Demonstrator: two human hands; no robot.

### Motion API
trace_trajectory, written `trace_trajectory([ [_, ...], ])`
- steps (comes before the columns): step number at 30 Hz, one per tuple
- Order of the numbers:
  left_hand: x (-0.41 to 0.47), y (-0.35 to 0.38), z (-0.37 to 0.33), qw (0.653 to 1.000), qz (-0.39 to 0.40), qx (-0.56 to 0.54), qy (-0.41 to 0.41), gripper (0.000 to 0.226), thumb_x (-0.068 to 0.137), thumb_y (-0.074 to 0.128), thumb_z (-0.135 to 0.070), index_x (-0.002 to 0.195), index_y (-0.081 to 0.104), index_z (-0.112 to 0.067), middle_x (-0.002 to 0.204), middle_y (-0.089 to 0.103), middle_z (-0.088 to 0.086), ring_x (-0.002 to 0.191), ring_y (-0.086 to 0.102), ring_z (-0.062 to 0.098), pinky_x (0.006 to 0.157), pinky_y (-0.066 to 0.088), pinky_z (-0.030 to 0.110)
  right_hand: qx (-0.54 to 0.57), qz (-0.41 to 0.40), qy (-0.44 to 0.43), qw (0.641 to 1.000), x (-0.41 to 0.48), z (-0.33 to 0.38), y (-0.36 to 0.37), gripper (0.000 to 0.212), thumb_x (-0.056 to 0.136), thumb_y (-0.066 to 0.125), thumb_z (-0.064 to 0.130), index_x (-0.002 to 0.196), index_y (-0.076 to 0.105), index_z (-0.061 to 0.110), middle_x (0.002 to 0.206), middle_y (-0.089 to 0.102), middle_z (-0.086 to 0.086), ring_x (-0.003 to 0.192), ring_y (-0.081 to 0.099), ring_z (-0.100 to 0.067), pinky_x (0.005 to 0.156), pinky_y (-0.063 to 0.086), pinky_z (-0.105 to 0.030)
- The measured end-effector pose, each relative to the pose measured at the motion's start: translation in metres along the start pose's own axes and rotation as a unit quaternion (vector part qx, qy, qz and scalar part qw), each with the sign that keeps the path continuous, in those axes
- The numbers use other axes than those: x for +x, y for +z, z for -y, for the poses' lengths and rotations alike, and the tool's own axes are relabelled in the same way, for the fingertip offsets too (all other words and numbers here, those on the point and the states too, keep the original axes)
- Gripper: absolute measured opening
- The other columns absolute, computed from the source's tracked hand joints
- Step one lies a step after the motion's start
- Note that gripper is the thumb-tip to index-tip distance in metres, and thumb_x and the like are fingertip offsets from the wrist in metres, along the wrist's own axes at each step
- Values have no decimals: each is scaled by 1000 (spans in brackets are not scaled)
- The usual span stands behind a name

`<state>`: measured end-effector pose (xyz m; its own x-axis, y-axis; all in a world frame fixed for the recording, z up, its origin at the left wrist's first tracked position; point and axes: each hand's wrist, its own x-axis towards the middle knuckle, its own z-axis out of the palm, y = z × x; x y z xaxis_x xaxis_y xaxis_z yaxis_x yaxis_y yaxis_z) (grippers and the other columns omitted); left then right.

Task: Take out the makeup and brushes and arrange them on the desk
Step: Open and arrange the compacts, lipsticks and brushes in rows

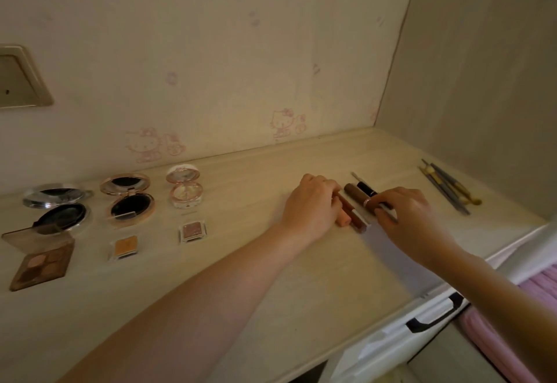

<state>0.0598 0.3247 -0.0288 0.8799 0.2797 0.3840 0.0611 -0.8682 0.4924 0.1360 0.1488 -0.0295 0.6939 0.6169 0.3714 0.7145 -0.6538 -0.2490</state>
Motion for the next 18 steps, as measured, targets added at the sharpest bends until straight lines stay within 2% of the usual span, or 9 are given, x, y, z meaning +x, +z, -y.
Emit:
trace_trajectory([
  [3,24,13,-6,999,31,0,-10,32,94,48,-21,122,61,-12,118,61,6,120,43,22,94,44,37,-7,3,29,1000,5,-11,5,29,93,56,26,120,62,17,111,63,-2,107,49,-21,81,32,-23],
  [5,36,20,-8,998,59,4,-28,34,95,46,-24,125,57,-12,120,59,10,121,45,24,93,45,38,-24,9,39,999,8,-14,9,30,93,55,30,119,62,17,111,62,-3,105,48,-21,80,31,-23],
  [10,52,34,-12,992,108,21,-56,34,94,44,-26,125,55,-19,121,53,14,106,57,30,83,49,38,-59,15,37,997,8,-16,13,27,91,57,33,113,65,20,111,60,-2,107,47,-22,84,36,-28],
  [14,52,39,-14,993,108,25,-52,30,91,46,-22,118,59,-19,115,56,14,97,60,31,79,51,38,-58,-9,25,998,6,-16,15,23,90,60,31,108,67,17,107,62,-3,103,48,-22,79,35,-26],
  [16,51,39,-15,994,95,-3,-57,30,91,46,-19,117,60,-20,114,57,12,89,62,28,73,52,35,-54,-14,24,998,5,-16,16,22,89,62,29,105,68,16,106,63,-3,101,49,-22,77,34,-26],
  [18,51,36,-16,995,75,-37,-57,33,90,48,-16,121,60,-22,116,56,10,91,62,25,73,53,34,-39,-23,24,999,5,-17,16,21,89,63,27,104,69,15,104,63,-4,101,49,-23,77,33,-25],
])
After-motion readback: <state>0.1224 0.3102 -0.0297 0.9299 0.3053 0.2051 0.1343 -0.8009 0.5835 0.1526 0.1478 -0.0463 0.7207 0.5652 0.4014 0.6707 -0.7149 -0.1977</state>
